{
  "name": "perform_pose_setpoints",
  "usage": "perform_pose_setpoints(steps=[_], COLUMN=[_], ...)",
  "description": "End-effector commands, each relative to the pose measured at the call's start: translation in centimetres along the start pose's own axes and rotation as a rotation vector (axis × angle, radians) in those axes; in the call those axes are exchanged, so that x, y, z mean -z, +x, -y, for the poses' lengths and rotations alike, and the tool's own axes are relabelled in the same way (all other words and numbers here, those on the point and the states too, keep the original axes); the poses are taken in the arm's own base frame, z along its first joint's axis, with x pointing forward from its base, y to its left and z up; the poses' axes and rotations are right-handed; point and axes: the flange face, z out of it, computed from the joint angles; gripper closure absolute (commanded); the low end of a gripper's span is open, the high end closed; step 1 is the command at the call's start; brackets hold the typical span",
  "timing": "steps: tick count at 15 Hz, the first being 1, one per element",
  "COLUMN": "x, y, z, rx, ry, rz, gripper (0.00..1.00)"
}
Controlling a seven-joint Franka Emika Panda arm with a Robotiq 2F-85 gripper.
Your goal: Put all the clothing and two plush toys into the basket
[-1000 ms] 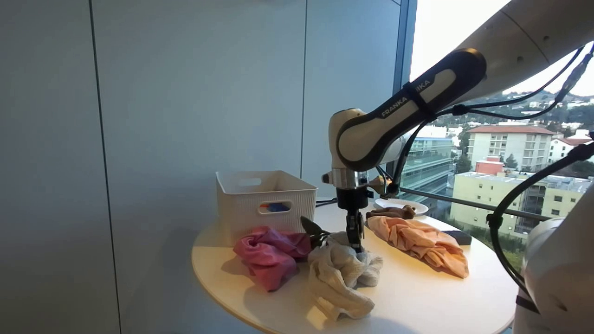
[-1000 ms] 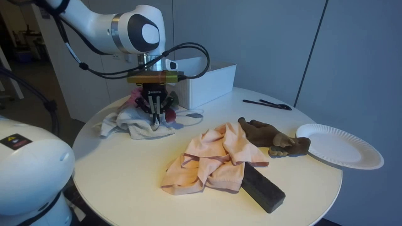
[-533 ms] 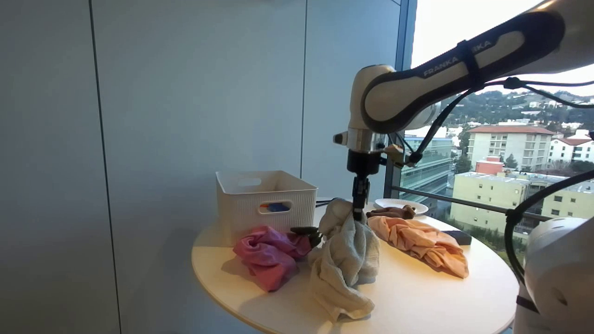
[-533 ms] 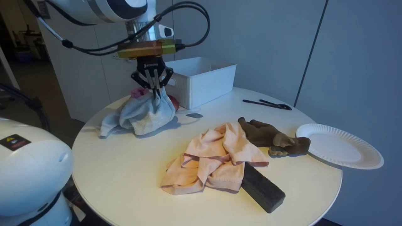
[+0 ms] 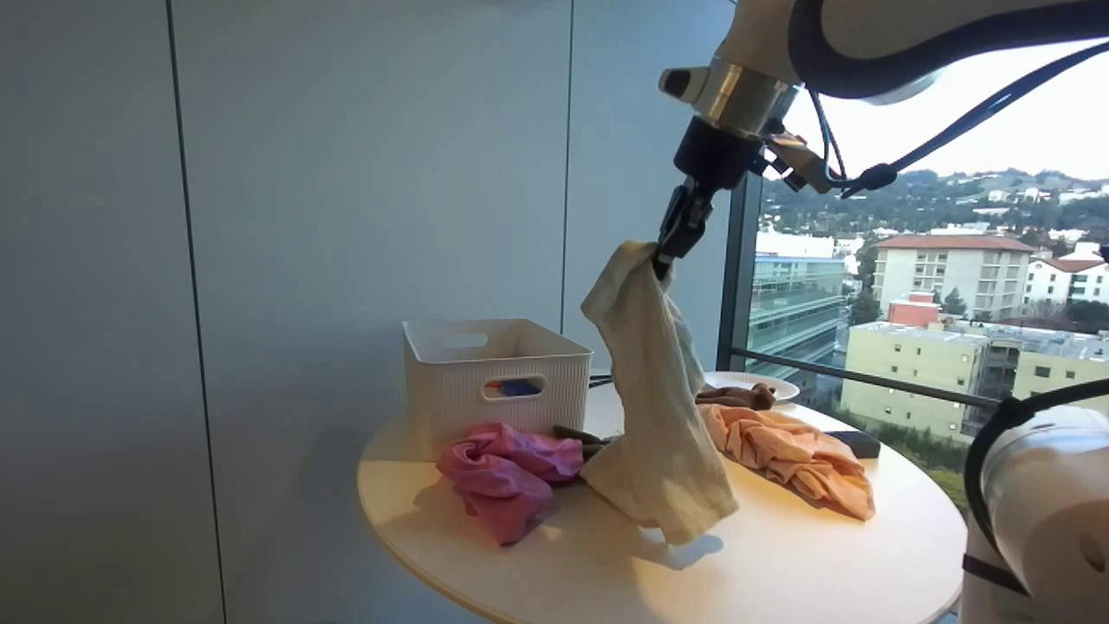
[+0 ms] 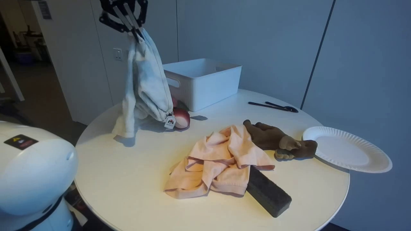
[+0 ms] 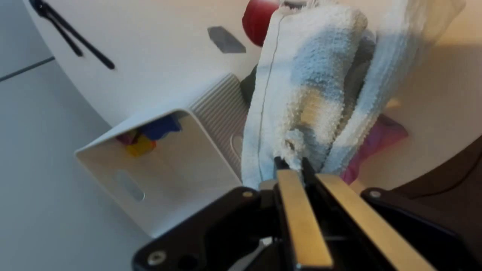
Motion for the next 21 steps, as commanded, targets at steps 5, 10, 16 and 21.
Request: perform_pose_setpoints(steps=[5, 10, 16, 21], x=[-1.9, -6.1, -2.3, -5.6], y=[14.7, 20.0, 25.8, 27.0], z=[-0.9, -7.7, -11.3, -13.6], rx=[-0.028, -0.166, -0.274, -0.36], ry=[-0.324, -0.523, -0.79, -1.039], rz=[-0.204, -0.231, -0.351, -0.299], gripper=[0.94, 0.94, 0.94, 0.94])
